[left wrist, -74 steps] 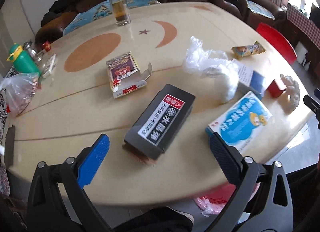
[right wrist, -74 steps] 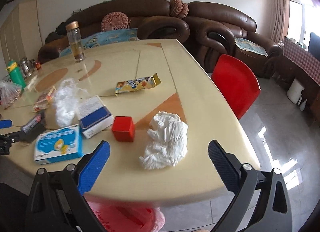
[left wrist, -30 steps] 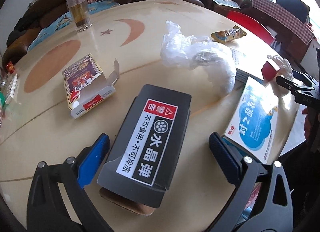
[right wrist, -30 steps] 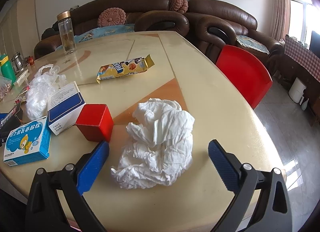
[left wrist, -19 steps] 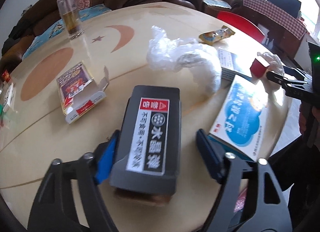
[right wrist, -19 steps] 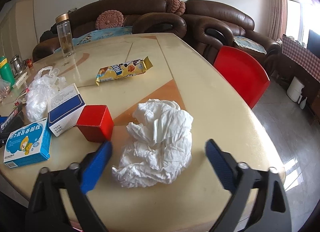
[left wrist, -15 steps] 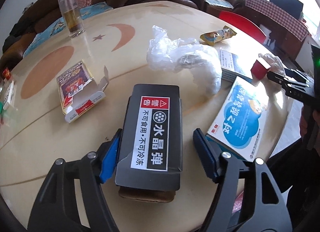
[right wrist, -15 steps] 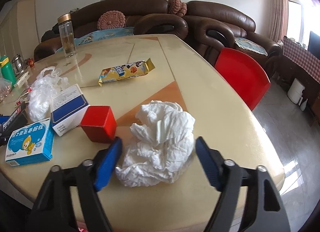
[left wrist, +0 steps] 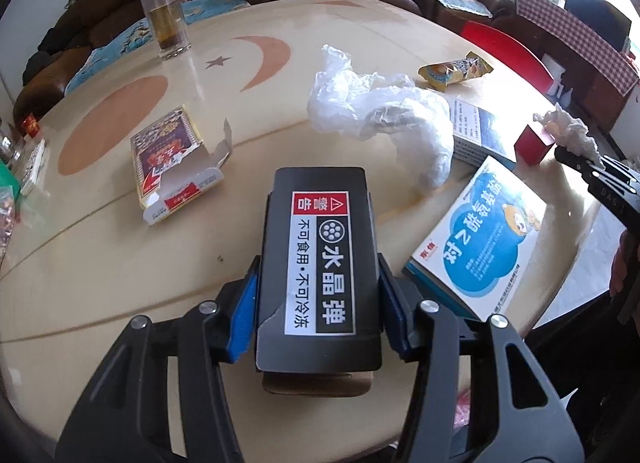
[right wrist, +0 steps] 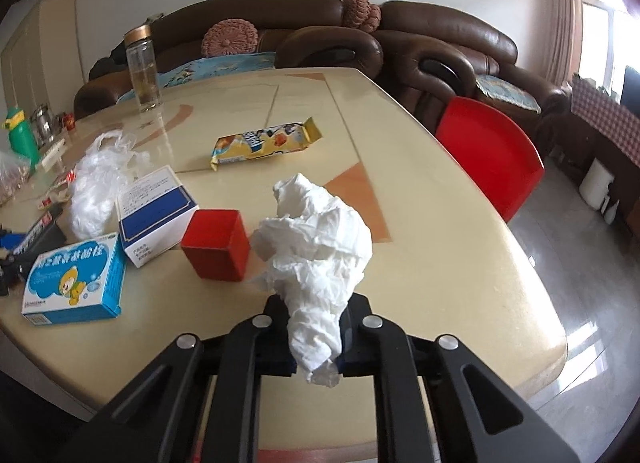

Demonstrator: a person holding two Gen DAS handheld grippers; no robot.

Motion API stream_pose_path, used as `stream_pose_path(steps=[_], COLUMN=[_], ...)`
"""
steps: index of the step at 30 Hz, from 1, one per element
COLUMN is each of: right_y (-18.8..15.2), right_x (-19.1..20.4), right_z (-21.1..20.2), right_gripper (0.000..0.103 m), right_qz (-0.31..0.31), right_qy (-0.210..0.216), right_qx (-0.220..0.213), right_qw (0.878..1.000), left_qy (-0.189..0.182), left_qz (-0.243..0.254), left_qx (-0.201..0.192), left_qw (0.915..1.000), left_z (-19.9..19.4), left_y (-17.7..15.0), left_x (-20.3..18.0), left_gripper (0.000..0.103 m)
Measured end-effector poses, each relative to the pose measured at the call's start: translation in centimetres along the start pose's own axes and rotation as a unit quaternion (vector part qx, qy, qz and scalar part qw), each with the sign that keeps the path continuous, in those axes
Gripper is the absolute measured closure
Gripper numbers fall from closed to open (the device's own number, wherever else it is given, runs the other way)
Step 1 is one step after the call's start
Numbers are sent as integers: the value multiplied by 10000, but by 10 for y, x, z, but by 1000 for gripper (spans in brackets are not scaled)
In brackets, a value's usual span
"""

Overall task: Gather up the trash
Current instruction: 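Carry the black box and tissue with both tools over the pink bin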

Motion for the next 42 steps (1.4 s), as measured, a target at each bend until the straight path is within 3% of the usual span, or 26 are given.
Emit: stream_pose_path(steps=[6, 15, 26, 35, 42], right_y=[6, 16, 23, 28, 5], right_x=[7, 28, 70, 116, 135], right_z=[-11, -47, -109, -175, -208], right_gripper=[90, 90, 90, 90, 90], right_qz=[-107, -418, -574, -870, -925], right_qy=[-72, -110, 198, 502, 686], right_qx=[-91, -348, -669, -995, -995], right_qw=[9999, 9985, 9959, 9900, 9884], left_qy=[277, 322, 487, 443, 218], left_qz=[106, 29, -106, -227, -315], left_qx=[-194, -527, -1078, -1492, -1580], left_qw=[9994, 9981, 9929, 9876, 9867], left_z=[-16, -57, -144, -216, -242], left_y=[-3, -3, -10, -33, -58], left_x=[-3, -7, -1, -8, -25], left_gripper=[50, 50, 50, 50, 50])
Point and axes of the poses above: each gripper's, at about its wrist camera, not at the fingertips, and z roughly the way its jaws point, x to its left, y to its top, the point moved 7 cm from there along z, roughly the way its jaws point, and after that the axes turned 15 degrees about y, right-handed, at the moved point
